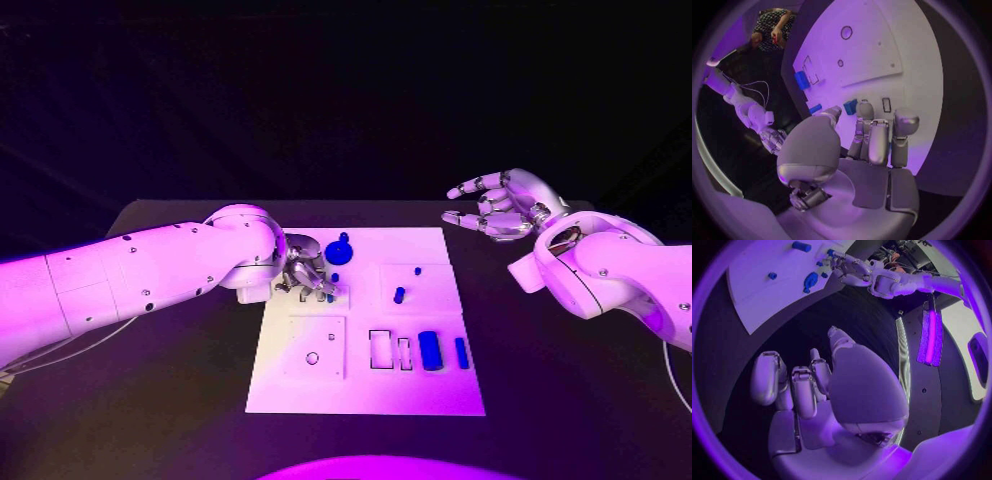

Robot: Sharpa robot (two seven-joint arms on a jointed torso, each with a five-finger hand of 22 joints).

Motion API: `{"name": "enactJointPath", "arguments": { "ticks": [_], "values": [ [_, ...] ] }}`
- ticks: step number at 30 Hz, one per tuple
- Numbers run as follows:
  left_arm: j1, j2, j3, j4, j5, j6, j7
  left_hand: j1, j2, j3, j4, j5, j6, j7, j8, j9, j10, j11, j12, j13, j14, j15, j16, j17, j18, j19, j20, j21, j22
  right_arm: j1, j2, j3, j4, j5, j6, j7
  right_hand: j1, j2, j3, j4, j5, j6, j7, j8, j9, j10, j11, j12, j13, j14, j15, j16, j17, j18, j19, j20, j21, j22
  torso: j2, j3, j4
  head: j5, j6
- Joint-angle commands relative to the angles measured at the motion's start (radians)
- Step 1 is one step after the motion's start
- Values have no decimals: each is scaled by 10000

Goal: Assemble the parts on the task board

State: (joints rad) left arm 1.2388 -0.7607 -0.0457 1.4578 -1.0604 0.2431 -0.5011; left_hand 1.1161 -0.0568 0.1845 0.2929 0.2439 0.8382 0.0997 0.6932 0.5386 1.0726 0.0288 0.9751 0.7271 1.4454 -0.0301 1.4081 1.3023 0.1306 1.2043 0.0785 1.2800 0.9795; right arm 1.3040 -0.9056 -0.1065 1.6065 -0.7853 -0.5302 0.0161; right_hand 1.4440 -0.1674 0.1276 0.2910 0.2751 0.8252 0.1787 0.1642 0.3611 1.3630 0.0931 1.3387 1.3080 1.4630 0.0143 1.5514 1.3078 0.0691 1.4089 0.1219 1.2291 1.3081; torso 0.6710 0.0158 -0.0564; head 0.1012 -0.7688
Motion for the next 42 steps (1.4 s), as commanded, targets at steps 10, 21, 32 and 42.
{"name": "enactJointPath", "arguments": {
  "ticks": [10, 21, 32, 42],
  "values": [
    [8, 87, -1, -48, 134, 195, 40, 864, 209, 643, -6, 75, -168, -87, 112, 299, 32, -74, 54, 32, 77, -55, 26, 22, -136, 37, -20, 136, 93, -9, 25, 6, -22, -103, 165, -21, -9, 129, 69, -16, 59, 114, 2, -52, -10, -26, -8, -26, 200, 927, 32, -70, 2061, 86, -86, -9, -48, 465, -2, 5, -6, 2, -24],
    [6, 187, -27, -200, 188, 241, 38, 935, 227, 723, 1, 76, -160, -89, 119, 330, 71, -79, 91, 86, 100, -58, 53, 69, -143, 53, -21, 159, 131, -15, 33, 5, -27, -103, 215, -35, -7, 136, 78, -18, 68, 126, -1, -48, -8, -23, -10, -24, 202, 927, 31, -70, 2061, 85, -82, -10, -42, 470, 5, 5, -16, -25, -36],
    [6, 206, -50, -257, 207, 502, 19, 1237, 269, 1122, 1, 86, -156, -114, 79, 398, 119, -103, 87, 109, 133, -81, 73, 105, -147, 70, -40, 203, 185, -22, 41, 4, -41, -88, 272, -34, -12, 145, 93, -19, 83, 162, -8, -35, -3, -11, -16, -12, 211, 926, 27, -72, 2058, 84, -80, -13, -41, 472, -2, 5, -2, -27, -51],
    [5, 162, -55, -242, 314, 377, 32, 1941, -911, 5917, -601, 107, -254, -21, 89, 1010, 153, -70, -181, -1, 152, -62, 52, 150, -148, 16, -41, 314, 269, -31, 44, 2, -57, -75, 293, -33, -16, 147, 98, -19, 87, 181, -12, -27, 0, 5, -19, 5, 227, 926, 24, -73, 2057, 83, -76, -15, -37, 476, 10, -4, 1, -37, -23]
  ]
}}
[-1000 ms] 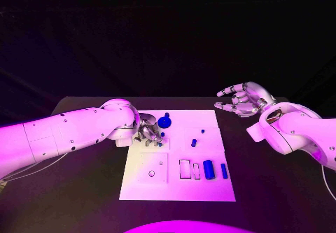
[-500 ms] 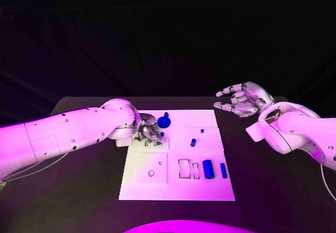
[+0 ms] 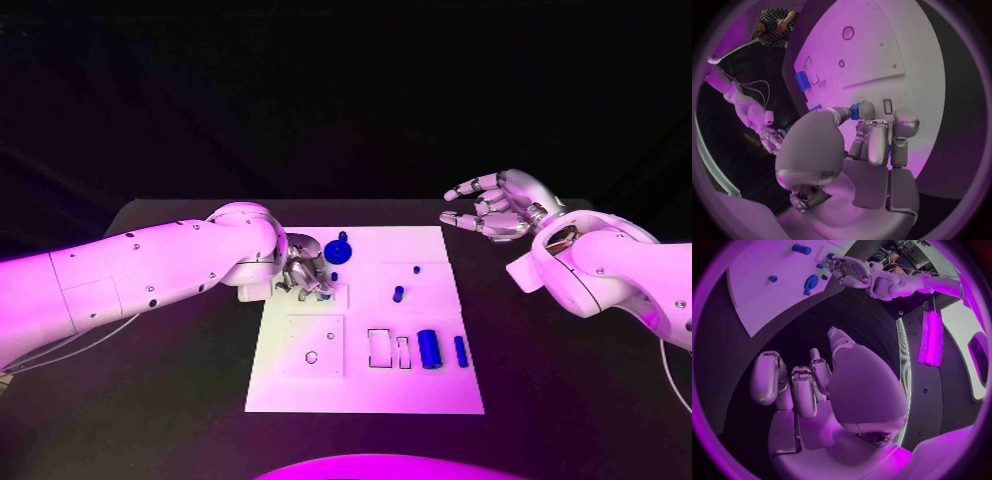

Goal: Assemble the parts on the task board

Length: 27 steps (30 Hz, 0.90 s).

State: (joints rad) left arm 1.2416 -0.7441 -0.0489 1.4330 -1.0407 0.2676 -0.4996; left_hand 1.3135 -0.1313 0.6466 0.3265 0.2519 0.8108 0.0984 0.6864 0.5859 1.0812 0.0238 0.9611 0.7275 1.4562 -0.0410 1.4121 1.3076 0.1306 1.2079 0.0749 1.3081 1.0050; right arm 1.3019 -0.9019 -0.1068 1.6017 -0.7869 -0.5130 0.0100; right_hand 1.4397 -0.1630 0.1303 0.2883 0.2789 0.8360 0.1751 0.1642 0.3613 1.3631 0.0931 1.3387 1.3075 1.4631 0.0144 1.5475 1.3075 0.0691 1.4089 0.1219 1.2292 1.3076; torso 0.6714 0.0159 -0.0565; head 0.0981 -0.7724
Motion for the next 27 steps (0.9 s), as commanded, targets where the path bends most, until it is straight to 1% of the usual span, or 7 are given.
{"name": "enactJointPath", "arguments": {
  "ticks": [1, 3, 20, 21, 22, 23, 27],
  "values": [
    [-23, -12, -24, 7, 141, 88, 20, -244, -259, 1730, -1108, 10, 32, -9, 186, 629, 86, 25, -35, 9, 45, 48, 11, 103, -148, -26, -1, 54, 27, -12, 7, 5, -13, -58, 123, 28, 28, 103, 71, 8, 48, 72, 24, -27, -2, 5, -19, 4, 232, 926, 24, -34, 2061, 83, -77, -15, -37, 481, 5, -4, 3, -2, 18],
    [-24, -33, -22, 9, 220, -6, 28, -600, -387, 2296, -1473, -10, 44, 2, 216, 776, 124, -5, -7, 53, 62, 48, 24, 133, -152, -16, 5, 107, 80, -18, 9, 4, -19, -54, 128, 29, 28, 103, 71, 8, 48, 72, 24, -27, -2, 5, -19, 4, 232, 926, 24, -34, 2061, 83, -77, -15, -37, 481, 6, -6, 1, 0, 11],
    [-25, -266, 38, 74, 963, -457, 66, -1559, -626, 3358, -2412, 180, 297, -88, 318, 1103, 551, -96, 367, 530, 213, -37, 168, 367, -200, 158, -64, 360, 414, -52, 1, -1, -43, -42, 201, 13, 22, 105, 77, 8, 52, 91, 20, -20, 1, 0, -22, -2, 224, 923, 21, -39, 2050, 85, -80, -17, -46, 477, 10, 10, 3, 9, 0],
    [-25, -276, 40, 80, 984, -504, 69, -1714, -670, 3448, -2529, 327, 358, -123, 360, 1145, 695, -130, 499, 677, 272, -64, 233, 462, -224, 249, -90, 438, 549, -52, 1, -1, -44, -42, 204, 12, 22, 105, 77, 8, 52, 91, 20, -20, 1, 0, -22, -2, 224, 923, 21, -39, 2050, 85, -80, -17, -46, 477, 5, 11, 3, 11, -10],
    [-24, -290, 43, 93, 1008, -585, 74, -1830, -688, 3504, -2599, 433, 397, -139, 387, 1170, 768, -152, 552, 732, 668, -85, 842, 1402, -234, 277, -106, 468, 588, -54, 0, -1, -47, -42, 210, 10, 22, 105, 77, 8, 52, 91, 20, -20, 1, 0, -22, -2, 224, 923, 21, -39, 2050, 85, -80, -17, -46, 477, 4, 12, 3, 13, -15],
    [-24, -300, 45, 105, 1014, -649, 78, -2009, -775, 3576, -2746, 892, 494, -185, 460, 1214, 970, -197, 745, 951, 767, -122, 1002, 1641, -257, 373, -140, 547, 718, -55, 0, -2, -49, -42, 214, 8, 13, 103, 82, 9, 57, 106, 16, -15, 3, 3, -26, -1, 224, 921, 18, -45, 2039, 88, -85, -19, -61, 469, 3, 14, 3, 17, -20],
    [-24, -339, 50, 192, 847, -903, 89, -2477, -904, 3713, -3120, 1817, 729, -320, 613, 1270, 1391, -320, 1062, 1310, 963, -231, 1300, 2134, -374, 807, -251, 877, 1327, -59, -4, -3, -58, -41, 232, 1, 13, 103, 82, 9, 57, 106, 16, -15, 3, 3, -26, -1, 224, 921, 18, -45, 2039, 88, -85, -19, -61, 469, 3, 19, -2, 28, -49]
  ]
}}
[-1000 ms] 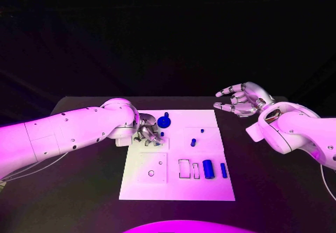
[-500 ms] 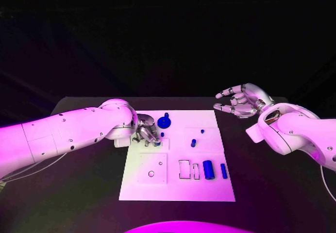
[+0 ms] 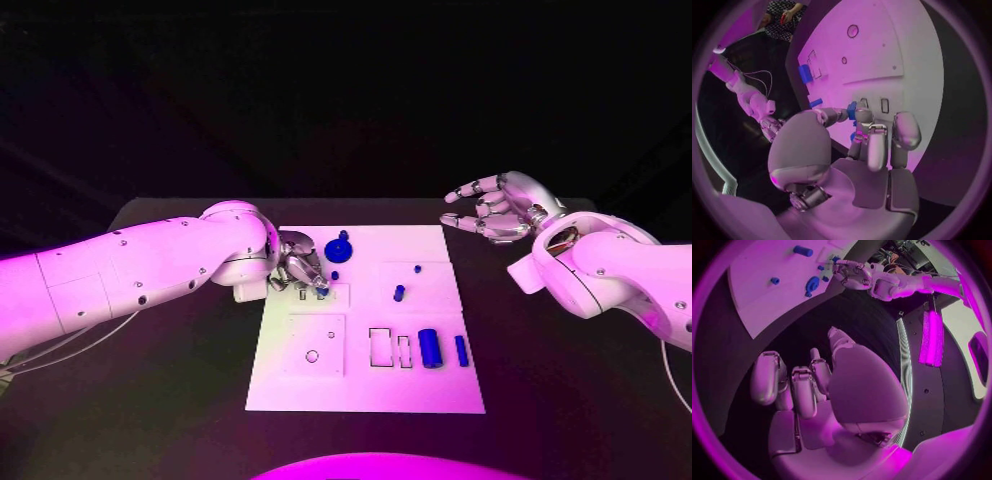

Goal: Assemble the parts on the task board

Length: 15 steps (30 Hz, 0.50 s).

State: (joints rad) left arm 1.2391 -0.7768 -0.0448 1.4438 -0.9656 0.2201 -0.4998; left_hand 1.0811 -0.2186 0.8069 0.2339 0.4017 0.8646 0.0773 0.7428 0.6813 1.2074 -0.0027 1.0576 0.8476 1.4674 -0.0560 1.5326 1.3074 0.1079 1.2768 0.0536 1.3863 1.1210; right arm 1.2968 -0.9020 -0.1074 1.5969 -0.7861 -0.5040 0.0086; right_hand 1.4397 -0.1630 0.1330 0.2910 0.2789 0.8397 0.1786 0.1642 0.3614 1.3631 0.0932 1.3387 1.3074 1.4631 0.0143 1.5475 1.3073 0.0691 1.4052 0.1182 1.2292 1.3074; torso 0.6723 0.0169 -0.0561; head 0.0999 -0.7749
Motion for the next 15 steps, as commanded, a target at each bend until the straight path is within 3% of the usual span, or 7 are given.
{"name": "enactJointPath", "arguments": {
  "ticks": [1, 10, 15],
  "values": [
    [1, -21, 10, 111, 24, -491, 90, -206, -33, 2123, -2233, 419, 219, -125, 65, 318, 169, -68, 117, 130, 869, -93, 122, 2183, -154, 146, -52, 118, 205, -9, -5, 2, -11, -50, 144, 14, 13, 104, 55, -18, 57, 70, -18, -15, 2, 3, -26, -1, 225, 920, 18, -45, 2041, 87, -49, 18, -61, 471, -7, 10, -6, 9, -29],
    [-3, -124, -73, 417, -569, -1429, 43, -596, -87, 2252, -2578, 1166, 446, -253, 214, 330, 597, -197, 463, 548, 995, -213, 316, 2520, -215, 393, -171, 289, 521, -12, -20, -2, -23, -50, 155, -1, 9, 101, 58, -18, 64, 77, -20, -13, 3, 2, -28, -2, 223, 920, 16, -46, 2039, 88, -49, 16, -63, 471, -17, 25, 17, 26, -111],
    [-22, -231, -186, 709, -1187, -2120, 17, -675, -86, 2295, -2646, 1281, 485, -276, 251, 331, 677, -219, 544, 646, 1009, -235, 340, 2561, -238, 475, -194, 345, 635, -15, -21, -6, -36, -50, 162, -2, 7, 99, 62, -20, 73, 83, -22, -12, 3, 7, -30, 3, 227, 918, 15, -49, 2032, 88, -49, 15, -64, 471, -25, 17, 23, 67, -146]
  ]
}}
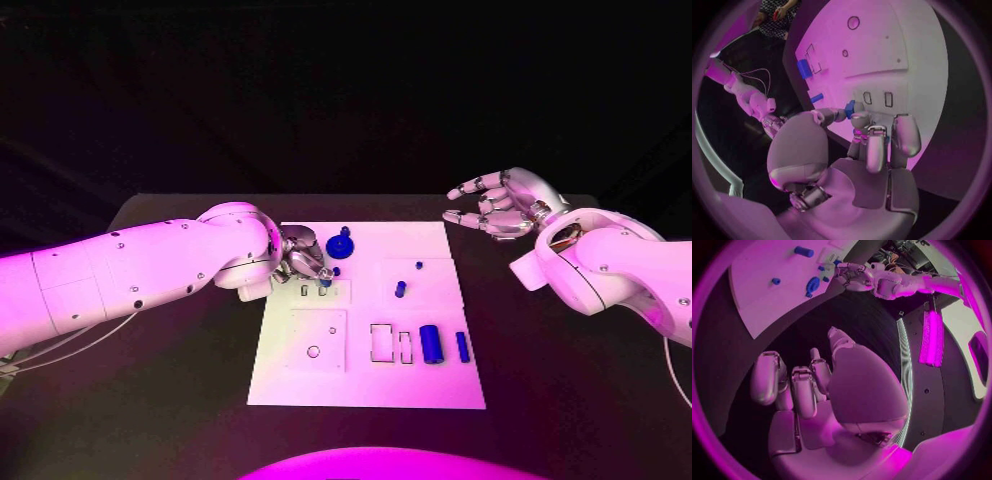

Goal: Assemble the parts on the task board

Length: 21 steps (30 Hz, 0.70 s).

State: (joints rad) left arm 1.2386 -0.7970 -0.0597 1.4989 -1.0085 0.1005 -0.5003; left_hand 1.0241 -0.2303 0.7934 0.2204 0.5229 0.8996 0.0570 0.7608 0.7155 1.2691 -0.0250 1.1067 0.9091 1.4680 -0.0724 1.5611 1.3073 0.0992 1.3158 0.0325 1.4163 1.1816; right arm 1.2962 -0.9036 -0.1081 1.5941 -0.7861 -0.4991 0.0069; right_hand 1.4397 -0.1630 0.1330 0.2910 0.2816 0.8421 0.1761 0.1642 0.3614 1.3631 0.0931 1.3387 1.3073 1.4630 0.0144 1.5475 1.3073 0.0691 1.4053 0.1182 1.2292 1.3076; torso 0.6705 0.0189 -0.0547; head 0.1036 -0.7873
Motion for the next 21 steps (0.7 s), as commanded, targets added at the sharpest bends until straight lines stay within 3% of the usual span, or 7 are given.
{"name": "enactJointPath", "arguments": {
  "ticks": [1, 4, 11, 21],
  "values": [
    [-28, -50, -67, 216, -899, -1063, 18, -121, 30, 2440, -2523, 86, 142, -78, 78, -12, 76, -1, 73, 53, 1009, -75, 64, 2578, -155, 98, 13, 55, 48, -11, -7, 0, -9, -50, 114, 16, 7, 99, 62, -20, 46, 59, 2, -12, 3, 7, -30, 3, 228, 918, 14, -49, 2033, 88, -49, 15, -64, 469, -6, -7, 8, 37, -29],
    [-72, -119, -141, 368, -1163, -1406, 9, -152, 30, 2467, -2550, 111, 162, -90, 98, -12, 114, -12, 117, 104, 1022, -84, 86, 2616, -165, 136, 3, 81, 101, -14, -18, -2, -12, -50, 117, 15, 7, 98, 66, -21, 59, 64, 1, -11, 4, 2, -32, -3, 221, 921, 13, -45, 2042, 87, -45, 14, -59, 473, -13, -3, 22, 31, -58],
    [-244, -312, -197, 599, -1344, -1968, -7, -243, 25, 2550, -2612, 155, 207, -117, 150, -14, 217, -38, 242, 252, 1028, -108, 97, 2635, -187, 216, -20, 138, 213, -27, -41, -7, -19, -49, 124, 18, 7, 99, 75, -23, 82, 72, -2, -9, 4, 6, -35, 0, 224, 921, 10, -45, 2042, 88, -48, 11, -66, 470, -38, 30, 24, 25, -108],
    [-397, -307, -227, 520, -1149, -1625, -47, -286, 41, 2606, -2630, 166, 215, -125, 166, -18, 222, -48, 245, 248, 1028, -116, 97, 2635, -193, 236, -30, 154, 241, -42, -57, -10, -22, -48, 127, 20, 6, 100, 89, -25, 123, 82, -5, -9, 4, 8, -40, 1, 223, 921, 6, -46, 2041, 90, -49, 7, -73, 468, -3, 10, -2, 26, -146]
  ]
}}
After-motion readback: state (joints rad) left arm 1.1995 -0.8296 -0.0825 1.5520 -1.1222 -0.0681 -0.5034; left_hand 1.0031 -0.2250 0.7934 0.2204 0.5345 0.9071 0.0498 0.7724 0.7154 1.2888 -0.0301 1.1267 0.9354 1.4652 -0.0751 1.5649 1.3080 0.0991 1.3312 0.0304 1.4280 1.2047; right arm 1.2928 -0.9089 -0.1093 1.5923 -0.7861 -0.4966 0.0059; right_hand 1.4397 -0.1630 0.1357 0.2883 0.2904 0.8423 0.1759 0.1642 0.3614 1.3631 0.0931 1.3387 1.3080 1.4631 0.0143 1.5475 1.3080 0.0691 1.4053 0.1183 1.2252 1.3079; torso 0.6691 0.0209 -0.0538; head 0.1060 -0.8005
